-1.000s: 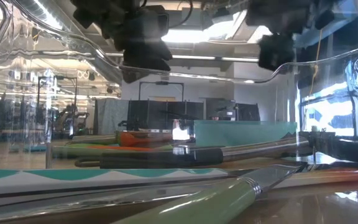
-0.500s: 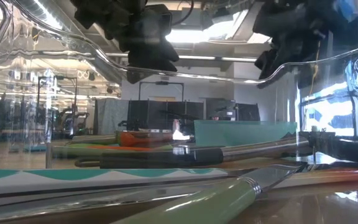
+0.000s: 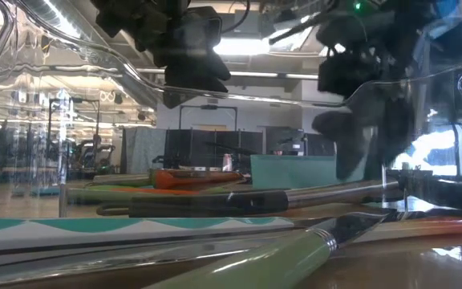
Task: Pick & Place Kitchen Items
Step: Put the spatula into the green bin
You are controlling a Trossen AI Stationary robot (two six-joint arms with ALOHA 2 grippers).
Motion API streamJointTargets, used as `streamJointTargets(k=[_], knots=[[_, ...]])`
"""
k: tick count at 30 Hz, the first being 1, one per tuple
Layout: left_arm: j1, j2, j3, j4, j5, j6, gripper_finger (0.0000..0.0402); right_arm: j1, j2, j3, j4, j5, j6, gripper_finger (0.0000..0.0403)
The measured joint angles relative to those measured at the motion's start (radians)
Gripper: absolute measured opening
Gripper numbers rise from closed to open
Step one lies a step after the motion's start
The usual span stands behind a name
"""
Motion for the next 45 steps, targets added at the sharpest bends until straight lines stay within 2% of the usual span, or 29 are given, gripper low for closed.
streamJointTargets(k=[3,9,16,20,26,31,35,39,45], knots=[[0.0,0.0,0.0,0.0,-0.001,-0.009,0.0099,0.026,0.042,0.001,0.039,0.005,-0.008,0.0203],[-0.001,0.0,0.0,0.0,-0.017,-0.017,0.0099,0.057,0.1,0.002,0.123,0.122,-0.013,0.0203],[-0.001,0.0,0.0,0.004,-0.027,-0.017,0.01,0.04,0.154,0.006,0.139,0.072,0.065,0.0199],[-0.001,0.0,0.0,0.004,-0.027,-0.017,0.01,0.023,0.158,0.006,0.141,0.05,0.094,0.0168],[-0.001,0.0,0.0,0.003,-0.027,-0.018,0.01,0.013,0.158,0.006,0.14,0.05,0.102,0.0074],[-0.001,0.0,0.0,0.003,-0.031,-0.017,0.01,0.014,0.141,0.044,0.066,0.062,0.128,0.0072],[-0.001,-0.007,0.0,0.007,-0.135,-0.018,0.01,0.016,0.108,0.104,-0.087,0.078,0.145,0.0066],[-0.001,-0.028,0.001,0.115,-0.251,-0.018,0.01,0.015,0.078,0.179,-0.182,0.137,0.127,0.0065],[0.026,-0.033,0.002,0.218,-0.297,-0.019,0.01,-0.014,0.025,0.243,-0.22,0.183,0.104,0.0065]])
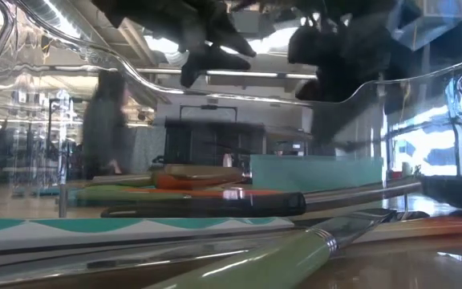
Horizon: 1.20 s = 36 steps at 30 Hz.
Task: Pick & Place Kitchen Items
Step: Put the spatula into the green bin
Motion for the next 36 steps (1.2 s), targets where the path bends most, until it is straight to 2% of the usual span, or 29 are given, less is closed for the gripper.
streamJointTargets(k=[7,14,19,22,25,29,36], knots=[[0.029,-0.068,-0.001,0.017,-0.102,0.001,0.01,-0.107,-0.078,0.078,-0.045,-0.015,-0.017,0.0065],[0.077,-0.185,0.0,0.049,-0.196,0.038,0.01,-0.262,-0.175,0.1,-0.046,-0.214,-0.072,0.0065],[0.12,-0.237,0.0,0.048,-0.21,0.058,0.01,-0.381,-0.216,0.099,-0.039,-0.302,-0.225,0.0065],[0.143,-0.246,0.0,0.046,-0.209,0.039,0.01,-0.451,-0.215,0.099,-0.023,-0.321,-0.327,0.0065],[0.161,-0.246,0.0,0.041,-0.206,-0.002,0.01,-0.531,-0.199,0.1,0.02,-0.397,-0.394,0.0065],[0.182,-0.239,0.0,0.033,-0.199,-0.051,0.01,-0.635,-0.148,0.099,0.09,-0.455,-0.428,0.0065],[0.217,-0.239,-0.002,-0.011,-0.18,-0.105,0.01,-0.776,-0.056,0.1,0.223,-0.472,-0.423,0.0065]])
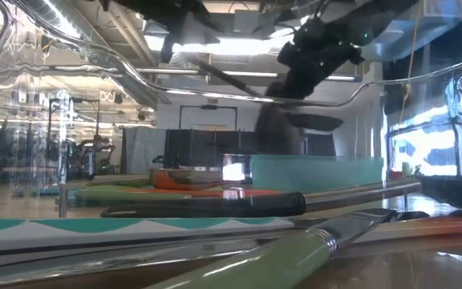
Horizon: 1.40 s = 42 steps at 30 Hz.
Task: Pick & Place Kitchen Items
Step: Put the spatula into the green bin
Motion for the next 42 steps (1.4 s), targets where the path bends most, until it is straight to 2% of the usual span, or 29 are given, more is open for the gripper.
streamJointTargets(k=[4,6,15,23,28,34,42], knots=[[0.013,0.0,0.0,-0.003,0.015,-0.011,0.01,-0.066,0.045,-0.031,0.052,-0.105,0.022,0.0065],[0.015,0.0,0.0,-0.007,0.015,-0.028,0.01,-0.089,0.059,-0.057,0.09,-0.117,0.041,0.0065],[0.041,0.0,0.0,-0.071,0.055,-0.055,0.01,-0.104,0.065,-0.171,0.143,-0.094,0.019,0.0065],[0.071,0.0,0.0,-0.126,0.095,-0.077,0.01,-0.107,0.065,-0.342,0.332,-0.057,0.053,0.0065],[0.076,0.0,0.0,-0.138,0.094,-0.078,0.01,-0.11,0.065,-0.402,0.402,-0.039,0.079,0.0065],[0.078,0.0,0.0,-0.138,0.101,-0.078,0.01,-0.119,0.065,-0.423,0.413,0.027,0.069,0.0065],[0.078,0.0,0.0,-0.159,0.105,-0.078,0.01,-0.123,0.065,-0.423,0.436,0.033,0.079,0.0065]])
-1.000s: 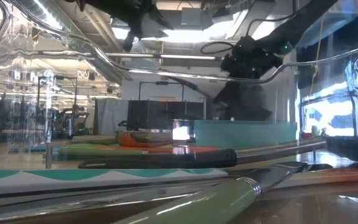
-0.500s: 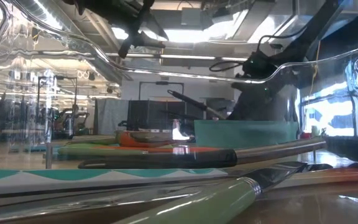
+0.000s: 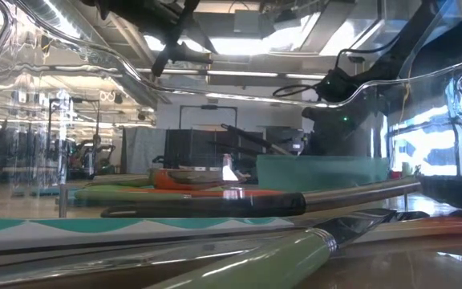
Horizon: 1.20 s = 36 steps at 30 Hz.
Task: Pick & Place Kitchen Items
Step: Put the spatula into the green bin, then put the silver rice scooper into the yellow bin
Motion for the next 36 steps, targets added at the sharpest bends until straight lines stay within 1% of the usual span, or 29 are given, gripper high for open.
streamJointTargets(k=[5,10,12,14,18,22,26,30,36], knots=[[0.0,0.0,0.0,0.0,0.008,0.0,0.01,0.0,0.0,0.0,-0.003,0.038,0.02,0.0068],[0.0,0.0,0.0,0.0,0.009,0.007,0.01,0.0,0.0,0.0,-0.007,0.094,0.027,0.0129],[0.0,0.0,0.0,0.0,0.009,0.009,0.01,0.0,0.0,0.0,-0.008,0.109,0.038,0.0146],[0.0,0.0,0.0,0.0,0.009,0.009,0.01,0.0,0.0,0.0,-0.007,0.111,0.046,0.0154],[0.0,0.0,0.0,-0.001,0.009,0.009,0.01,0.002,0.0,0.0,-0.008,0.11,0.058,0.0156],[-0.001,0.0,0.0,-0.001,0.009,0.025,0.01,0.002,-0.003,0.0,-0.01,0.11,0.105,0.0156],[-0.001,0.0,0.0,-0.001,0.016,0.035,0.01,0.003,-0.029,0.0,-0.011,0.11,0.144,0.0157],[-0.001,0.0,0.0,0.0,0.041,0.048,0.01,0.004,-0.1,0.0,-0.011,0.108,0.188,0.0157],[-0.004,0.0,0.0,0.009,0.094,0.067,0.01,0.032,-0.266,0.001,-0.06,0.104,0.208,0.0158]])
